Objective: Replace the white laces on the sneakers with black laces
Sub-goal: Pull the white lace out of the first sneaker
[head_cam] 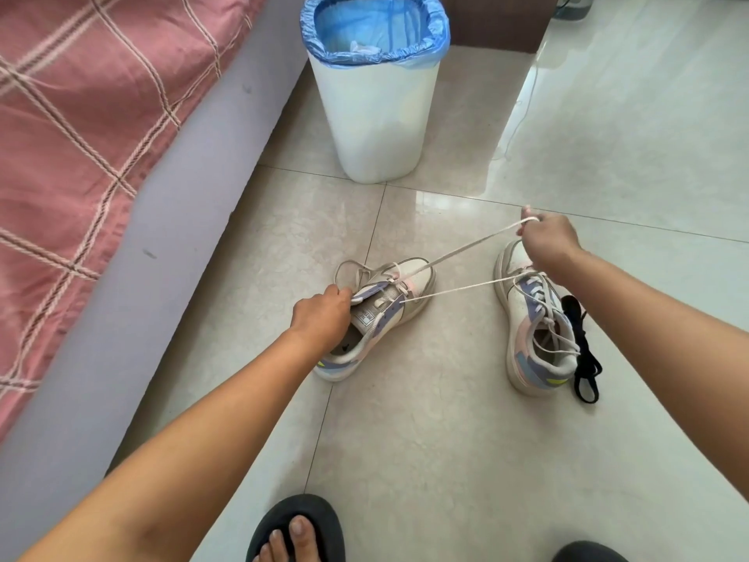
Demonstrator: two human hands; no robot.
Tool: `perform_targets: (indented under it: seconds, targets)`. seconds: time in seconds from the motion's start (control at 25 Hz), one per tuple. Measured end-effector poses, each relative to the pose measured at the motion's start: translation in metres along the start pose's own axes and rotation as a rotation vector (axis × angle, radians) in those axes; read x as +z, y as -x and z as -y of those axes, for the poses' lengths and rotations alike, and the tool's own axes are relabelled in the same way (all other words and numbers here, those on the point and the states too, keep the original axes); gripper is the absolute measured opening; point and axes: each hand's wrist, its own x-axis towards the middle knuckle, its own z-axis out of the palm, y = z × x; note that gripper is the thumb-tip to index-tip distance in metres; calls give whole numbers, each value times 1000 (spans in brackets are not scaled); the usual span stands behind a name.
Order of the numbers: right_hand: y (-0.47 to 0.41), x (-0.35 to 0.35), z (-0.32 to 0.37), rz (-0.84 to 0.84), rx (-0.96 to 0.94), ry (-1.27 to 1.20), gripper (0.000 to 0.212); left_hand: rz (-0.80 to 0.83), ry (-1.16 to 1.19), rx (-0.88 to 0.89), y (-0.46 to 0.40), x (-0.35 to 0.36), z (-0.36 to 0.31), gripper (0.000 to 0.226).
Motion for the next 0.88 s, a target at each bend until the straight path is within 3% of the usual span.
perform_targets:
  seconds: [0.08,0.16,0.24,0.36,0.4,0.56,0.64,0.72,0.8,0.88]
  targets:
    - [2,-11,-9,-238,-284,520,39,7,-5,4,-1,-1,1,25]
    - [1,-18,-7,-360,-447,655,36,21,-11,13,-2,-2,3,26]
    - [-5,-22,-3,-157,-437,604,30,33,-2,28,-2,-3,5,28]
    - [4,-22,7,439,-239,452,20,46,12,46,-4,-4,7,27]
    - [10,-19,14,555,-213,367,19,47,13,46,-4,-5,7,27]
    - [33,-7,53,764,-203,-186,16,115,81,65,2,-13,-1,27]
    - [45,-1,65,889,-261,-69,21,312,258,88,4,-18,-2,34]
    - [51,8,60,848,-320,298,30,474,509,64,3,-32,0,49]
    - [51,21,44,780,-291,568,40,331,618,62,-7,-39,-4,43]
    - [54,32,29,820,-201,582,42,91,478,132,-22,-39,-16,44]
